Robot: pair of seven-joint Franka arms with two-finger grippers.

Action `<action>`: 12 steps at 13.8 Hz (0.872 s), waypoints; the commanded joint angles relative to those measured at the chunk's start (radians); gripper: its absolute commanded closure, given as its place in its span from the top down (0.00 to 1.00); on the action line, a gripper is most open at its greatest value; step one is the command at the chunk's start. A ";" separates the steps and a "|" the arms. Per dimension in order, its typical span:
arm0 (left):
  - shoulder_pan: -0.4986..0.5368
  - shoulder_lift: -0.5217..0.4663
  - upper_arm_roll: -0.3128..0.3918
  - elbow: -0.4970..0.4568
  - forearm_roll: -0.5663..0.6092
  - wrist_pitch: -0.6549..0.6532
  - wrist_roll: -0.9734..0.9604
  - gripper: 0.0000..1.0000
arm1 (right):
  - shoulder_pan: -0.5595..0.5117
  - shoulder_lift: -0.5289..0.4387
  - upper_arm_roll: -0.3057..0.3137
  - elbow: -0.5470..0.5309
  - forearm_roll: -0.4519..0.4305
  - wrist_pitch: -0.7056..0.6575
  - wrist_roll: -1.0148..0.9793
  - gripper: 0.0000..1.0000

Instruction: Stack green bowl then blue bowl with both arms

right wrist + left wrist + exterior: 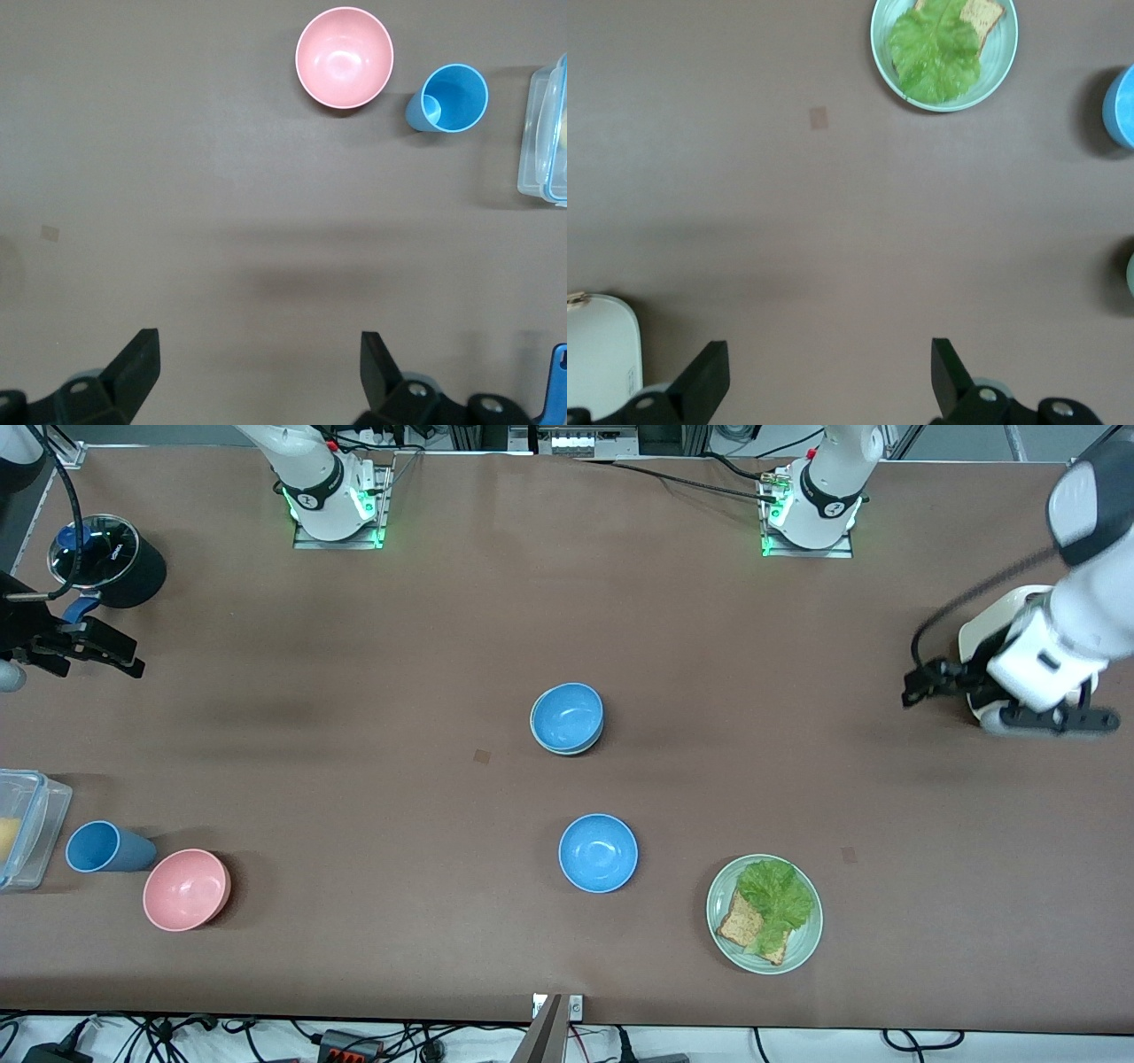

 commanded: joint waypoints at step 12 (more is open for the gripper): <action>-0.071 -0.118 -0.020 -0.037 -0.007 -0.110 -0.058 1.00 | -0.014 -0.007 0.019 0.018 -0.012 -0.010 -0.011 1.00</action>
